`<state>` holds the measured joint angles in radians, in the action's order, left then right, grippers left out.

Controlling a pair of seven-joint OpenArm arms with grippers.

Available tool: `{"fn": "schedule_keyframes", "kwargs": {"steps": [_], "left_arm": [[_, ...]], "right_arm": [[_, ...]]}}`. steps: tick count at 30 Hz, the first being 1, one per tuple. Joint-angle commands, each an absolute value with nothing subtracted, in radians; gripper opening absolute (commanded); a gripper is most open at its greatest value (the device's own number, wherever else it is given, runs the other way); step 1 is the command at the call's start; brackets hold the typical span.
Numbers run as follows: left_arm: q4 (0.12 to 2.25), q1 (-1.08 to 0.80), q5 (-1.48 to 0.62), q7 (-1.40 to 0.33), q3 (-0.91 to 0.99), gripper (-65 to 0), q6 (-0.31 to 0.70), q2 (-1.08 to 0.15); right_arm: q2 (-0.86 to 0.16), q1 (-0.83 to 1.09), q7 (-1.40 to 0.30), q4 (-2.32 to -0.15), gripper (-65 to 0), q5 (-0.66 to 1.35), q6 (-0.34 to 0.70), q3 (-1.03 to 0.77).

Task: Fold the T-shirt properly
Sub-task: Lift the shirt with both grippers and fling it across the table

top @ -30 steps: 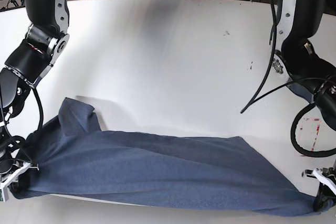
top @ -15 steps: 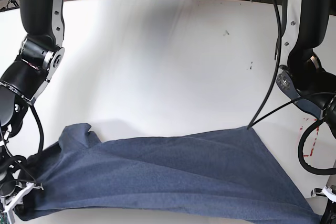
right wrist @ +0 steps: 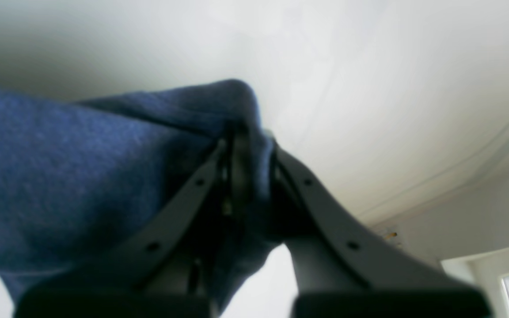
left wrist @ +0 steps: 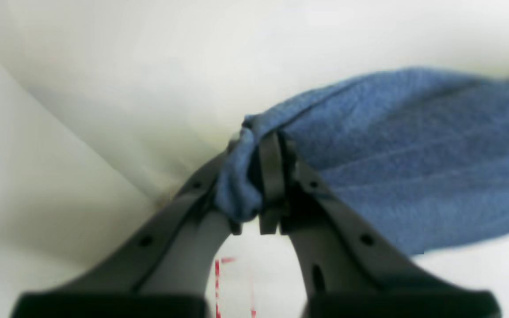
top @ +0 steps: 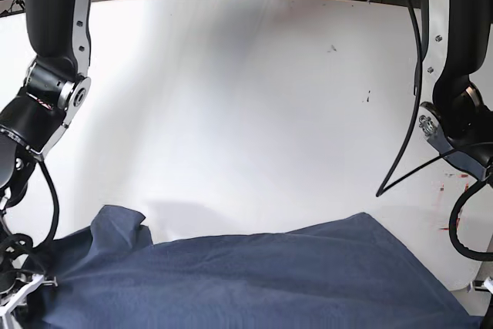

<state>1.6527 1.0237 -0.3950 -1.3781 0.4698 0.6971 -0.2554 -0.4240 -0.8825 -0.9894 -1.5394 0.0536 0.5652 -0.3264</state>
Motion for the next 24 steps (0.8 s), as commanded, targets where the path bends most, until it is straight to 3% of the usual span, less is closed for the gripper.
{"fn": "schedule_keyframes", "kwargs": {"steps": [1, 6, 24], "left_arm": [[1.699, 0.992, -0.410, -1.357, 0.470, -65.0, 0.698, -0.263], [1.732, 0.894, -0.414, -1.357, 0.470, -65.0, 0.698, -0.262], [1.859, 0.355, -0.407, -1.346, 0.584, -65.0, 0.698, -0.263]], "right_arm": [[-0.433, -0.832, -0.967, -1.570, -65.0, 0.064, 0.564, -0.338], [-0.420, -0.705, -0.960, -1.604, -65.0, 0.065, 0.573, -0.414], [-0.225, -0.182, -0.886, -1.718, -65.0, 0.065, 0.670, -0.674]]}}
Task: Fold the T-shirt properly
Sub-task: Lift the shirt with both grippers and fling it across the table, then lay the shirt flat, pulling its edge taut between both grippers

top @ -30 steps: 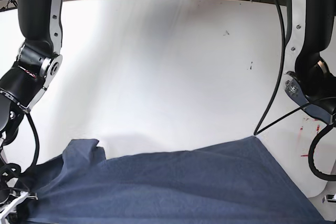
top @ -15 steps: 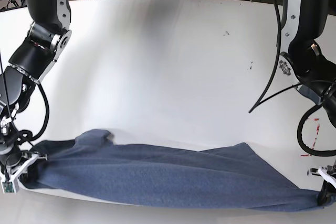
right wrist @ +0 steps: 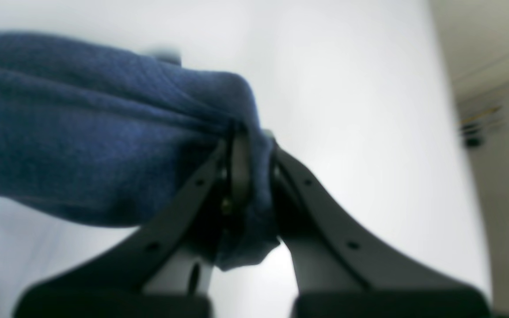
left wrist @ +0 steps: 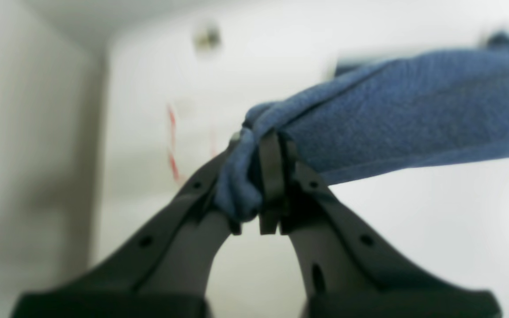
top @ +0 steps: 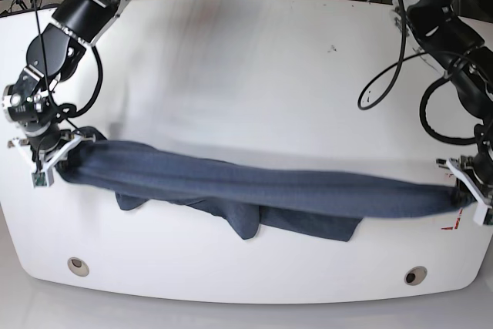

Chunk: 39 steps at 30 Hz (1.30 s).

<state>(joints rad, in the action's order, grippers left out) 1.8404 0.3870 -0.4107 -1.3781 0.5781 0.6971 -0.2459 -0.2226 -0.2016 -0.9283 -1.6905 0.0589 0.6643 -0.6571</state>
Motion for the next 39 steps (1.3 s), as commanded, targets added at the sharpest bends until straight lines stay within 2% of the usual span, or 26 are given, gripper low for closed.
{"fn": "schedule_keyframes", "kwargs": {"steps": [1, 9, 14, 27, 31, 33, 39], "left_arm": [[1.862, 0.306, -0.409, -1.337, 0.582, -65.0, 0.698, -0.263], [1.863, 0.070, -0.407, -1.222, 0.585, -65.0, 0.698, -0.263], [1.860, -0.036, -0.407, -1.214, 0.585, -65.0, 0.698, -0.271], [1.859, -0.174, -0.406, -1.213, 0.587, -65.0, 0.698, -0.294], [1.859, -0.194, -0.406, -1.213, 0.587, -65.0, 0.698, -0.306], [1.857, -0.196, -0.406, -1.213, 0.587, -65.0, 0.698, -0.309], [1.857, -0.196, -0.406, -1.213, 0.587, -65.0, 0.698, -0.312]], "right_arm": [[-0.209, -0.142, -0.881, -1.721, -65.0, 0.065, 0.671, -0.682], [-0.124, 0.021, -0.877, -1.762, -65.0, 0.065, 0.685, -0.751], [-0.085, 0.094, -0.877, -1.776, -65.0, 0.064, 0.696, -0.769], [-0.077, 0.166, -0.877, -1.765, -64.7, 0.059, 0.696, -0.768], [-0.077, 0.171, -0.878, -1.765, -58.5, 0.058, 0.696, -0.768], [-0.077, 0.179, -0.878, -1.765, -51.4, 0.058, 0.696, -0.768], [-0.077, 0.183, -0.878, -1.767, -37.9, 0.067, 0.696, -0.768]]}}
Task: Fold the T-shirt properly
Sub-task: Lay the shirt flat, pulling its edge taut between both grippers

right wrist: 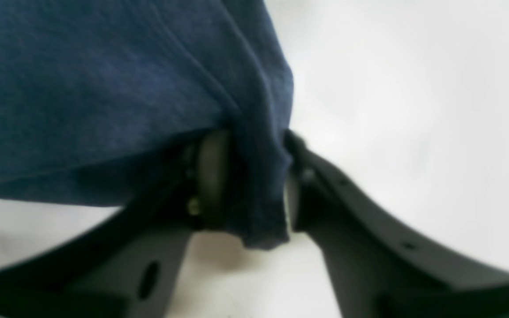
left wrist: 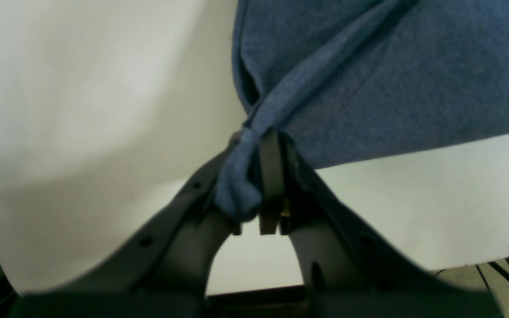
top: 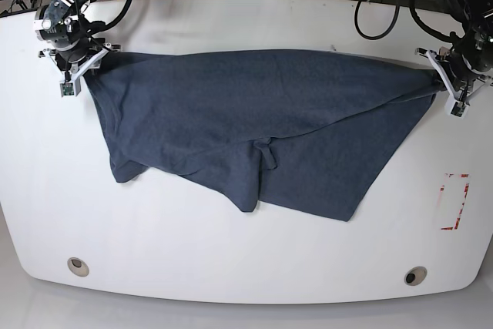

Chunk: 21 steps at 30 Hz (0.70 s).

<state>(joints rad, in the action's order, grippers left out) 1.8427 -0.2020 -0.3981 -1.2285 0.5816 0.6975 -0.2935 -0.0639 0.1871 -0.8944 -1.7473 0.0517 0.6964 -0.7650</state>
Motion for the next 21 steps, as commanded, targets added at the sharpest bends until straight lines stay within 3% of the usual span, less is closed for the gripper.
{"fn": "schedule_keyframes", "kwargs": {"steps": [1, 9, 13, 21], "left_arm": [[1.857, -0.196, -0.406, -1.213, 0.587, -65.0, 0.698, -0.312], [1.857, -0.196, -0.406, -1.213, 0.585, -65.0, 0.698, -0.312], [1.857, -0.196, -0.406, -1.213, 0.585, -65.0, 0.698, -0.311], [1.857, -0.196, -0.404, -1.213, 0.582, -65.0, 0.698, -0.308]], "right_arm": [[-0.074, 0.185, -0.878, -1.773, -35.2, 0.067, 0.697, -0.766], [-0.038, 0.182, -0.878, -1.877, -13.8, 0.067, 0.698, -0.766], [-0.008, 0.170, -0.878, -1.929, -6.0, 0.067, 0.698, -0.765], [-0.021, 0.096, -0.878, -1.902, -3.6, 0.056, 0.698, -0.671]]}}
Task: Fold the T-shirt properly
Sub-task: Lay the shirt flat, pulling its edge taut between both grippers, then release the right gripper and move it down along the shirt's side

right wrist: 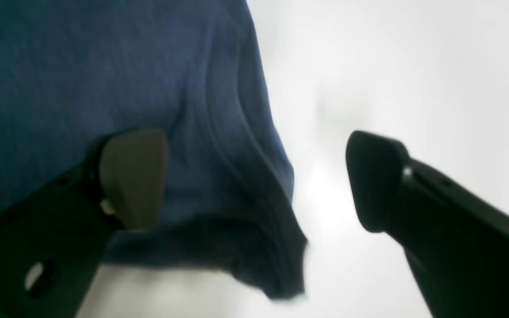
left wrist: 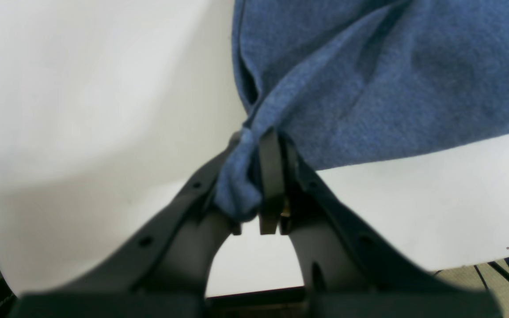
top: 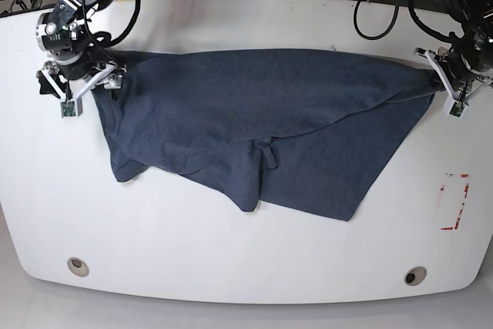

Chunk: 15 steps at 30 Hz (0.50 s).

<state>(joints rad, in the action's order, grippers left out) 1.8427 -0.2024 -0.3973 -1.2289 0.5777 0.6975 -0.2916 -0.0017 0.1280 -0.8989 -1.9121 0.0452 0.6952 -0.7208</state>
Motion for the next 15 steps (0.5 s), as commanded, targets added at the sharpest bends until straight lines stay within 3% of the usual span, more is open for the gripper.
{"fn": "schedule_keyframes", "kwargs": {"steps": [1, 15], "left_arm": [[1.857, -0.196, -0.404, -1.213, 0.582, -65.0, 0.698, -0.308], [1.859, -0.191, -0.404, -1.213, 0.579, -65.0, 0.698, -0.308]], "right_arm": [[-0.035, 0.088, -0.878, -1.888, -3.6, 0.056, 0.698, -0.650], [-0.137, -0.145, -0.760, -1.537, -3.6, 0.054, 0.698, -0.527]]}}
